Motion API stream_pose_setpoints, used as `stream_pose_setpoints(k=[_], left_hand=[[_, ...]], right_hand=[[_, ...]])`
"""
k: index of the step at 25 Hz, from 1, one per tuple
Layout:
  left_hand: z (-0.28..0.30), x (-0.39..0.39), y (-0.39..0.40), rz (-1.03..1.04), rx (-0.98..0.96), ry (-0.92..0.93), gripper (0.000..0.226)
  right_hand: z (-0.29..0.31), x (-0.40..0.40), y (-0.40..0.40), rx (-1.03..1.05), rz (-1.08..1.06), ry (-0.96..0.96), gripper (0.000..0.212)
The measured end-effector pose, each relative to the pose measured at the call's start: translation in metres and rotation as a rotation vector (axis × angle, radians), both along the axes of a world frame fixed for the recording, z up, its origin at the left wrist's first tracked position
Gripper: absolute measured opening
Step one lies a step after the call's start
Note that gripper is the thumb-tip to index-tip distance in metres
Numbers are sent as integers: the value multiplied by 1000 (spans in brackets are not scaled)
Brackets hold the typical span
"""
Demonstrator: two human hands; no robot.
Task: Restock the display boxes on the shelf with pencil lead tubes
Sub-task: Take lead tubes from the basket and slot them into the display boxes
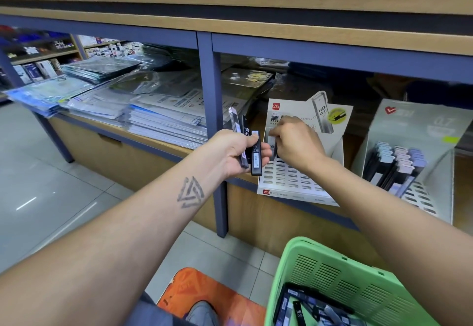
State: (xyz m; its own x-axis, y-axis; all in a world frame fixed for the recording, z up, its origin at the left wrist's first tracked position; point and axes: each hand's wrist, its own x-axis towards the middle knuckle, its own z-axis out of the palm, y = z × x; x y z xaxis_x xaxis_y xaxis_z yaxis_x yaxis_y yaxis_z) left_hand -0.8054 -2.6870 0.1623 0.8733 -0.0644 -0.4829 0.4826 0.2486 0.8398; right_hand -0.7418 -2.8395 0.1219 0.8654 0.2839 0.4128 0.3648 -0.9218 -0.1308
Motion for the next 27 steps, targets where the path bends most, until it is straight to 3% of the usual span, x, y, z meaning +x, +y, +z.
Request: stream_pose_setpoints(k=[2, 4, 5, 8, 13, 18, 24, 27], left_hand=[[-1, 0, -1, -30, -13, -20, 22], [-2, -1, -2, -63, -19, -47, 15], [-3, -1, -3, -75, -14, -62, 14], [-5, -3, -12, -122, 6, -104, 19], [-5, -5, -21, -280, 74, -41, 21], [-8, -3, -29, -209, 9, -29, 6], [-16, -1, -37, -72, 16, -116, 23], [-16, -1, -42, -73, 21, -114, 17]], right_hand=[[9, -10, -1, 356, 27, 81, 25], [20, -26, -3, 886, 101, 413, 18], [24, -32, -6, 1035, 150, 565, 16], [25, -42, -20, 1109, 196, 687, 9], [28, -44, -50, 1469, 176, 715, 12], [26, -49, -72, 1489, 204, 754, 18], [27, -50, -78, 1324, 178, 654, 17], [28, -46, -76, 1244, 124, 578, 22]])
